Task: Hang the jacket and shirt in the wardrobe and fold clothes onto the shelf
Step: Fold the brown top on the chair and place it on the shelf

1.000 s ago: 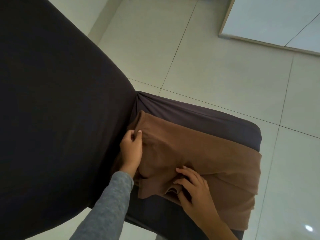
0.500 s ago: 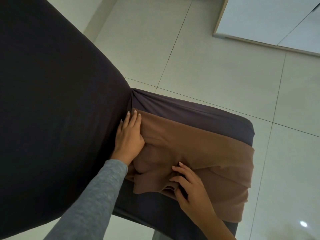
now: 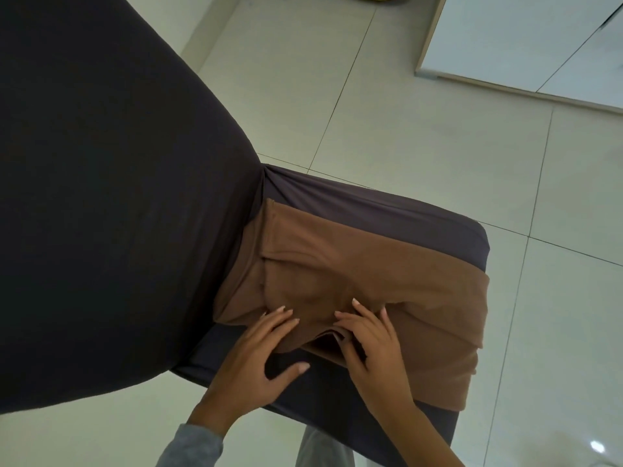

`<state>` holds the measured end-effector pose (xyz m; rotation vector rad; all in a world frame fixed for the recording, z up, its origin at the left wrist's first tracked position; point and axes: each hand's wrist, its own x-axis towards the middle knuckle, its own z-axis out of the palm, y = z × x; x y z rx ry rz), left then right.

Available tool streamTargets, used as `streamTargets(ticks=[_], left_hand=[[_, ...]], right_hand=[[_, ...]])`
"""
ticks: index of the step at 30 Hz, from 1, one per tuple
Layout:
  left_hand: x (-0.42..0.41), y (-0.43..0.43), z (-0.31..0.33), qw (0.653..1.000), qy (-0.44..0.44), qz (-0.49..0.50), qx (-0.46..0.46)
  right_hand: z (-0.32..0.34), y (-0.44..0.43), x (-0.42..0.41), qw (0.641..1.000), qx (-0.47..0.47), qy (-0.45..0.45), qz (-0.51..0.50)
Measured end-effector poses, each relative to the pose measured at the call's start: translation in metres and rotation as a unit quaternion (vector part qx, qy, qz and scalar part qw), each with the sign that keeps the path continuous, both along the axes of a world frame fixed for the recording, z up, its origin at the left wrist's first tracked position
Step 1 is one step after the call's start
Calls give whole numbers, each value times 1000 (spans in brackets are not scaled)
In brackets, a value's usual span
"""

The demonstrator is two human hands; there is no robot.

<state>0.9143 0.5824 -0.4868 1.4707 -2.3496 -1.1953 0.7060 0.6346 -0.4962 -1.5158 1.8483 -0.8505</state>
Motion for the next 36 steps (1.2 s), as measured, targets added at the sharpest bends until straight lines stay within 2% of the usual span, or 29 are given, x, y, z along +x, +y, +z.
streamTargets(ticks=[1,3,8,11,15,18,21,25,28,30,33,35,36], left_hand=[[5,5,-5,999,-33,-4,8],[10,8,-13,999,-40,22,-7],[3,0,-14,989,21,142,-48],[-1,-9,-2,981,57,182,-25],[-2,-22,12,968,111,226,-6],[-13,-45,15,945,154,285,34],[-31,-77,14,932,173,317,22],[-51,-117,5,952,120,282,-12],[-65,-128,6,953,40,289,-87],[-71,-128,8,950,16,262,-166],[-80,-116,-4,971,-20,43,-236],[-79,-111,-21,970,-68,-89,-216],[-75,-111,-29,966,-97,-119,-206]], right_hand=[[3,1,1,1000,-3,10,-12],[8,1,1,999,-2,19,-26],[10,5,1,998,37,-19,-39],[12,6,-1,998,29,-44,-46],[14,-2,-6,996,31,-31,-76],[17,-20,-13,994,14,-21,-108],[23,-43,-20,990,5,-38,-136],[22,-73,-30,977,2,-75,-200],[14,-86,-34,972,41,2,-231],[8,-88,-33,967,31,46,-247],[1,-84,-21,983,-5,67,-169],[-10,-79,-13,987,12,118,-105],[-15,-76,-11,985,30,143,-88]])
